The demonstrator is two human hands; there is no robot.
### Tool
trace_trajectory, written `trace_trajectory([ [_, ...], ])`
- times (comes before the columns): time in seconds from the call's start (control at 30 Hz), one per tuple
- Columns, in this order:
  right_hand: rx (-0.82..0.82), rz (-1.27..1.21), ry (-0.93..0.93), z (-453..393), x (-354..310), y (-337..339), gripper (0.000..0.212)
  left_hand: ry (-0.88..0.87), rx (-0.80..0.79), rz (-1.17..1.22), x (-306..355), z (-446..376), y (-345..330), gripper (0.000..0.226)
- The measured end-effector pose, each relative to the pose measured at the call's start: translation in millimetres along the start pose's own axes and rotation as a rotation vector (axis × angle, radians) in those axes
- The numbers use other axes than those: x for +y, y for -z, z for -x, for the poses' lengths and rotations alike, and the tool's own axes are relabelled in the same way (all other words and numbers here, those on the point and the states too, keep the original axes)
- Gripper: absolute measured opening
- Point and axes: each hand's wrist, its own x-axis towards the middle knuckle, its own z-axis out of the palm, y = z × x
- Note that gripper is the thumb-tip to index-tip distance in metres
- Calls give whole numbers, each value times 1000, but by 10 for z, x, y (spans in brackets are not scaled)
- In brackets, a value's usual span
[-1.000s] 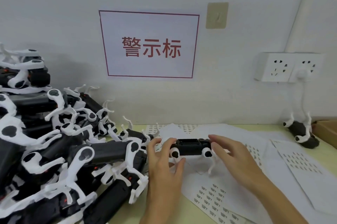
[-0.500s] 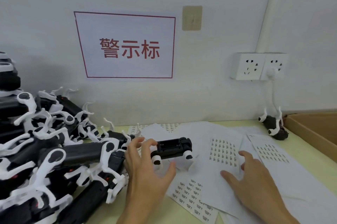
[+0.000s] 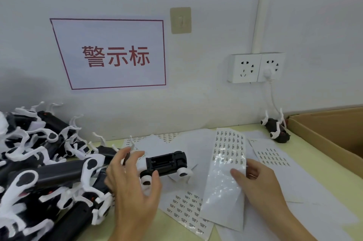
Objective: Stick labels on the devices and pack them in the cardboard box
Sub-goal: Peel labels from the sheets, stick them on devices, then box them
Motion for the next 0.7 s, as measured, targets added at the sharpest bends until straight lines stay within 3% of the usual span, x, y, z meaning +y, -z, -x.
trace_trajectory([
  [0.13, -51, -86, 13, 25, 9, -5, 8, -197, 1, -39, 230, -10, -51, 24],
  [0.23, -64, -115, 32, 18, 9, -11, 5, -283, -166, 17, 504, -8, -217, 14],
  [0.3, -64, -116, 49, 23, 13, -16, 3, -242, -324, 61, 681, -7, -388, 13],
  [0.4, -65, -135, 97, 36, 33, -31, 16, -103, -462, 170, 837, 96, -635, 15],
  [0.57, 1, -110, 133, -35, 57, -9, 16, -66, -493, 217, 833, 241, -794, 21],
  [0.7, -16, -92, 141, -69, 95, -5, 17, -44, -410, 226, 821, 198, -801, 21],
])
